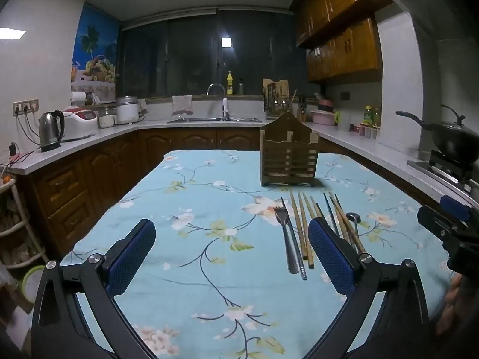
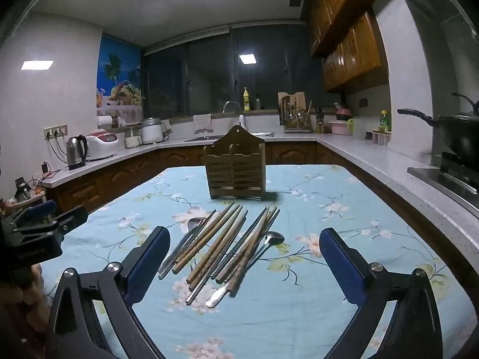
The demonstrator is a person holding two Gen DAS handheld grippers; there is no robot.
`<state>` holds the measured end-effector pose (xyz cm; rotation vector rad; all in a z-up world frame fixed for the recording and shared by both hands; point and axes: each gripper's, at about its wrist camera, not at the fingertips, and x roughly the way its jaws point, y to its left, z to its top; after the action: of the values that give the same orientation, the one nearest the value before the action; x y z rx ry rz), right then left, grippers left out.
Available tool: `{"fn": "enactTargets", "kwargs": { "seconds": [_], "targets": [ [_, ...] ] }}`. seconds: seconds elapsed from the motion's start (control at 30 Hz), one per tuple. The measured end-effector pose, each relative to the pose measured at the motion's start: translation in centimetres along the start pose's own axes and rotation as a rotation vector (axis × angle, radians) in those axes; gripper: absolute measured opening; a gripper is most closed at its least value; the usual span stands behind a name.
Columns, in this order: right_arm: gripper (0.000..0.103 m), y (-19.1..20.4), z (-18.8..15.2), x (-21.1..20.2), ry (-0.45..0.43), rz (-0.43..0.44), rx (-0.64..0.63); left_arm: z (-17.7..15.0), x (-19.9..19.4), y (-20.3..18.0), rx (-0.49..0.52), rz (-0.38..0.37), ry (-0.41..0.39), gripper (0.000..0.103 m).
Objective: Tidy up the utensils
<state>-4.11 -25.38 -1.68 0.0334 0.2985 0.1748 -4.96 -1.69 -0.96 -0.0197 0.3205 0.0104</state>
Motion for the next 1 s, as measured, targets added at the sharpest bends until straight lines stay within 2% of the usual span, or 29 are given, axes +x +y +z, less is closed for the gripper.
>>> {"fn": "enactTargets", "kwargs": {
  "seconds": [0.53, 0.8, 1.0],
  "targets": [
    [0.101, 0.0, 0.49, -0.06, -0.017, 0.026, 0.019, 0.06, 0.2, -0.01, 0.0, -0.002, 0.005, 0.103],
    [0.101, 0.19, 0.43, 0.08, -0.008, 0.018, -0.024, 0.01, 0.25, 0.01, -0.002, -0.005, 0.006, 0.103],
    [0.101, 0.28, 0.34, 0.04, -0.035, 0.019, -0.035, 0.02, 0.39, -0.03, -0.001, -0.005, 0.009, 0.103]
  ]
}}
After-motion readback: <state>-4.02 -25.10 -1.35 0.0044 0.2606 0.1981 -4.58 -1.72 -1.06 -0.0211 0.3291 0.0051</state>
